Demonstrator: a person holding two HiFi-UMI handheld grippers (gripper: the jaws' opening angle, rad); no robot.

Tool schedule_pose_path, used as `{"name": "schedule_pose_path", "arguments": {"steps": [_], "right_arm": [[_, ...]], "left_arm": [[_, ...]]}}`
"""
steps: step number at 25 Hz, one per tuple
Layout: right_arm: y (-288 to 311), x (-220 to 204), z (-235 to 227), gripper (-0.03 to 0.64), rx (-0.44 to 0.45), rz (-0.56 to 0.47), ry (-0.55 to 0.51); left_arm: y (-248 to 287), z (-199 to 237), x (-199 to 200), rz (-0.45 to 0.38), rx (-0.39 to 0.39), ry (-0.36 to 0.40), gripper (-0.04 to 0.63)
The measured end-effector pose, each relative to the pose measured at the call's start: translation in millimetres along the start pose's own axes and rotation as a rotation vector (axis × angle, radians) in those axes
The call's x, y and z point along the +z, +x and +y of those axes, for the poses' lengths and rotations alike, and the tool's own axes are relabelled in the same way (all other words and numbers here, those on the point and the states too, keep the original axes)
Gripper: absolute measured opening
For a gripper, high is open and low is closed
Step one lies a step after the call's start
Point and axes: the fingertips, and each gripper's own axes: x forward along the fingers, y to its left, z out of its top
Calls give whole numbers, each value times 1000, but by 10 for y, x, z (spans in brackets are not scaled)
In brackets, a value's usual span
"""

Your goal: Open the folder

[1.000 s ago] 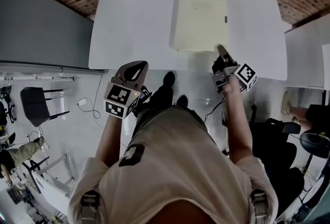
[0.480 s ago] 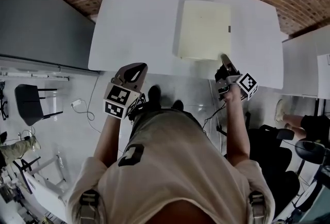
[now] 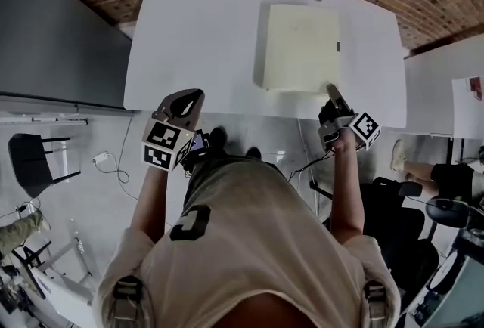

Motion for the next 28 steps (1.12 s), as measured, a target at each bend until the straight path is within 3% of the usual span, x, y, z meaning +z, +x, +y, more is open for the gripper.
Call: {"name": "schedule_pose_path", "arguments": {"steps": [18,28], "right_arm": [[76,-39,327,6,-120,-70,-120],[140,-102,593,6,-101,-145,-159]], "left_arm": [[29,617,-95,-26,-97,-19,3],[10,782,-126,-40,-158,-16,3]]}}
